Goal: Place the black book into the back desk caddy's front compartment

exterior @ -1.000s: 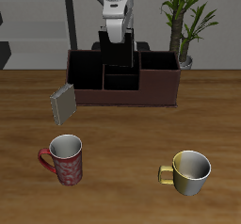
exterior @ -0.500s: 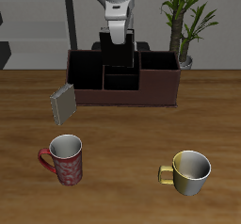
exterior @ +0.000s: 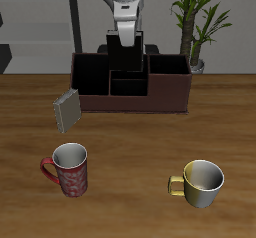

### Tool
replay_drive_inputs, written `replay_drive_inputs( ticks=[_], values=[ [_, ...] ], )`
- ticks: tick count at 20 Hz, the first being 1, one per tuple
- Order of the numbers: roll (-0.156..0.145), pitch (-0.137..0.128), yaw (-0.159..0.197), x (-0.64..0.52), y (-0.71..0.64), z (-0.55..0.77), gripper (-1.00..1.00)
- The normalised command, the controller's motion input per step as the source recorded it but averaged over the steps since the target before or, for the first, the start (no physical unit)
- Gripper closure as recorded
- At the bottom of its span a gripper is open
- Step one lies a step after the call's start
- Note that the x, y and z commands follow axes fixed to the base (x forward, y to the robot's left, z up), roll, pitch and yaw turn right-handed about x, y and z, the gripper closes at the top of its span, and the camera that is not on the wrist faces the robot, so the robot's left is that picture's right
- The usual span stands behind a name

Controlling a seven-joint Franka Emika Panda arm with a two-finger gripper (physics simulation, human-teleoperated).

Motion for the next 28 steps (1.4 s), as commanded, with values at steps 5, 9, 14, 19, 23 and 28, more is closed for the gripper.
replay_drive_inputs(
  ticks=[5, 9, 14, 19, 23, 28],
  values=[
    [0.003, -0.001, -0.01, 0.03, 0.07, 0.02, 1.0],
    [0.004, -0.004, 0.01, 0.03, 0.07, -0.03, 1.0],
    [0.008, 0.014, -0.001, 0.04, 0.02, -0.08, 1.0],
    [0.007, 0.01, 0.016, -0.01, 0.03, -0.08, 1.0],
    [-0.001, 0.011, -0.003, 0.0, -0.05, -0.06, 1.0],
    [0.001, 0.024, 0.002, 0.03, -0.02, -0.14, 1.0]
  ],
)
